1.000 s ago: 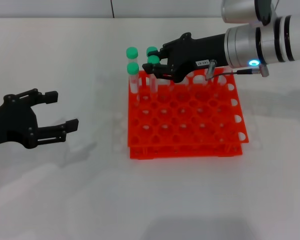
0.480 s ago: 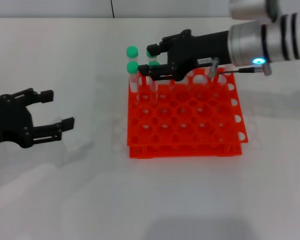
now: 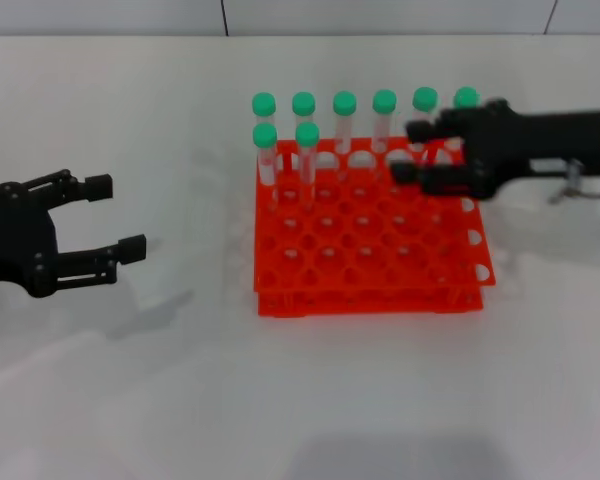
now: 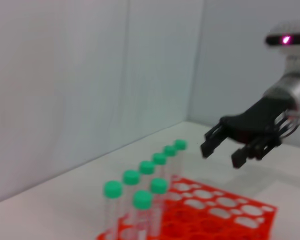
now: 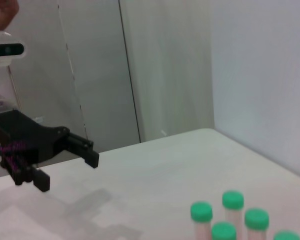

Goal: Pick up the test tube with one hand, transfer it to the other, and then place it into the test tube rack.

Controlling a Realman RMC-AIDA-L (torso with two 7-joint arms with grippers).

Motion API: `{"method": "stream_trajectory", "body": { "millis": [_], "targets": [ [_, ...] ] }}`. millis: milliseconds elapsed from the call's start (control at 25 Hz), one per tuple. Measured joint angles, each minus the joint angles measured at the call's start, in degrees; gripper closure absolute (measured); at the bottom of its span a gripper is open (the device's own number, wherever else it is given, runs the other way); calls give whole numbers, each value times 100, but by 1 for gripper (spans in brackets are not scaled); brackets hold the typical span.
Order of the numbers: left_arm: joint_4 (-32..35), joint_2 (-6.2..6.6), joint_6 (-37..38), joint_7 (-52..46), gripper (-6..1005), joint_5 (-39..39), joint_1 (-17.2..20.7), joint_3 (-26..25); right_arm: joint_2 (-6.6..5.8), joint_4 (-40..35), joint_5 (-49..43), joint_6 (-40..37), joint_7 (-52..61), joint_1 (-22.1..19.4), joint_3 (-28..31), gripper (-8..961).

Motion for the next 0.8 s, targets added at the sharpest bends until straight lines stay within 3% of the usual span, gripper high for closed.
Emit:
{"method": "stream_trajectory", "body": {
  "millis": [160, 320, 600, 800],
  "targets": [
    [-603, 333, 481, 148, 136, 20, -281, -61, -70, 167, -6, -300, -139, -280, 133, 408],
    [-930, 546, 680, 193, 134, 89, -411, -62, -116, 386, -13, -512, -258, -356, 128, 292],
    [-985, 572, 746, 188, 133, 390, -542, -64, -50, 511, -331, -574, -274, -326, 77, 163],
    [-986, 575, 751, 181, 133, 399, -584, -38, -18, 513, -444, -558, -270, -302, 80, 163]
  ]
}}
